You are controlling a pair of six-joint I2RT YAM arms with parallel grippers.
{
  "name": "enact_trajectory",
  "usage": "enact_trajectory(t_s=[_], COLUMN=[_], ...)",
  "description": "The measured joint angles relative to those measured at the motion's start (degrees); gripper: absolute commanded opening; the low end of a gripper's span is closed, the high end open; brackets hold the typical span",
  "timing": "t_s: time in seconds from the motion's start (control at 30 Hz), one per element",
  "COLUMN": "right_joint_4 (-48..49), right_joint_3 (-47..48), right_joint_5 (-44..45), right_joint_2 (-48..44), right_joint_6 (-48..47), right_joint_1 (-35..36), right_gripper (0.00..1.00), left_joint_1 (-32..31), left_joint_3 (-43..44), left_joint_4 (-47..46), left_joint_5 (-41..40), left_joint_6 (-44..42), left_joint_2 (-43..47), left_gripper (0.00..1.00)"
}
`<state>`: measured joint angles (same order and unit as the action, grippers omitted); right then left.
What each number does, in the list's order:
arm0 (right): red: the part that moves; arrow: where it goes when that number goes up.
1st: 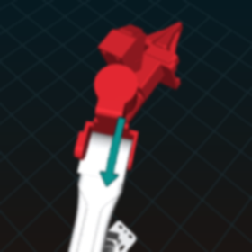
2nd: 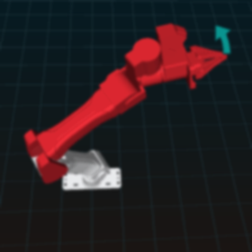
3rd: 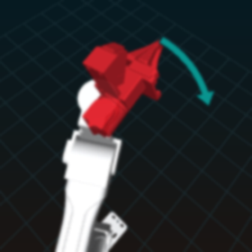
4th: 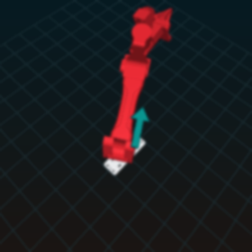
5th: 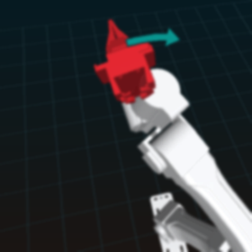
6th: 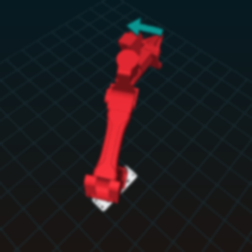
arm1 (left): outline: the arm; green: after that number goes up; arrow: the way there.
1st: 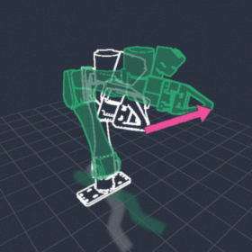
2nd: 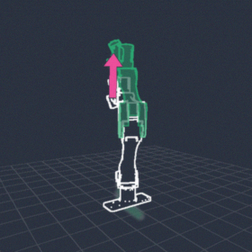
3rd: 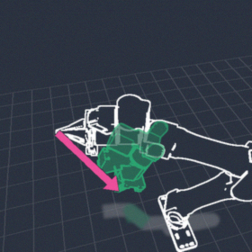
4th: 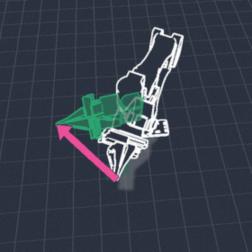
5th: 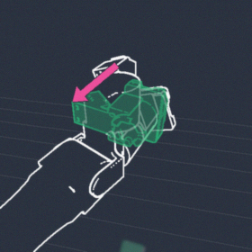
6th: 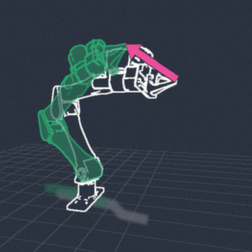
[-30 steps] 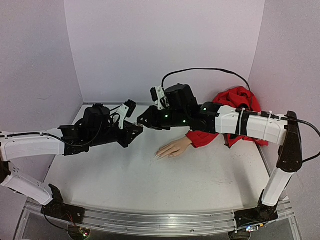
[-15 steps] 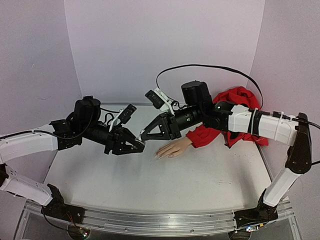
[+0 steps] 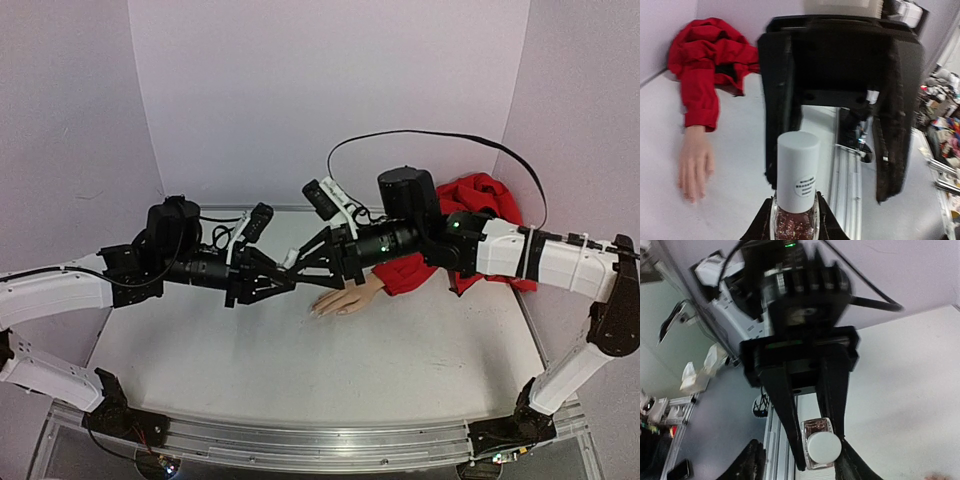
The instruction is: Paint the nails
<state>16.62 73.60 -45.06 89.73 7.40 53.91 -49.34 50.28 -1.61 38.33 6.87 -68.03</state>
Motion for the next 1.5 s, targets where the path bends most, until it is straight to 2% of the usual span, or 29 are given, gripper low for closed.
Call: enact_trajectory(t_s=[0.13, 0.3, 0.5, 0.7, 0.83, 0.93, 1.0, 1.2, 1.37, 1.5], right_joint_4=[-1.1, -1.4, -1.3, -2.2, -3.2, -4.4, -5.0, -6.3, -6.8, -6.8], right_joint_3=[-1.8, -2.1, -0.8, 7.2, 11.9, 15.1, 16.9, 18.3, 18.3, 18.3], right_joint_5=[11.1, 23.6, 36.1, 41.6, 44.5, 45.8, 46.4, 47.5, 47.3, 47.0], right_joint_2=[-2.1, -3.7, -1.8, 5.9, 9.6, 11.8, 13.3, 15.6, 16.5, 16.6], right_joint_6=[2.5, 10.8, 24.2, 30.2, 32.2, 33.2, 33.6, 34.7, 35.1, 34.7], right_joint_1=[0.9, 1.7, 2.3, 4.2, 5.0, 5.3, 5.5, 5.7, 5.7, 5.7], right_gripper=[0.77, 0.78, 0.76, 0.69, 0.58, 0.55, 0.49, 0.36, 0.20, 0.14], left_joint_1=[-0.5, -0.7, -1.4, -2.0, -2.8, -3.0, -3.1, -3.1, -3.1, -3.1], left_joint_3=[-0.9, -1.4, -1.4, -1.4, -1.4, -1.4, -1.3, -1.2, -0.9, -0.7], left_joint_4=[-0.5, -0.4, -0.5, -0.5, -0.5, -0.5, -0.5, -0.5, -0.4, -0.4], left_joint_5=[-15.6, -30.8, -39.9, -43.5, -44.6, -45.0, -45.0, -45.0, -45.0, -44.7], left_joint_6=[-0.6, -0.7, -1.0, -1.3, -1.8, -2.4, -2.4, -2.4, -2.3, -1.2], left_joint_2=[0.4, 0.5, 0.2, -3.0, -4.2, -4.4, -4.4, -4.4, -4.4, -4.4], left_gripper=[0.00, 0.00, 0.00, 0.00, 0.00, 0.00, 0.00, 0.00, 0.00, 0.00])
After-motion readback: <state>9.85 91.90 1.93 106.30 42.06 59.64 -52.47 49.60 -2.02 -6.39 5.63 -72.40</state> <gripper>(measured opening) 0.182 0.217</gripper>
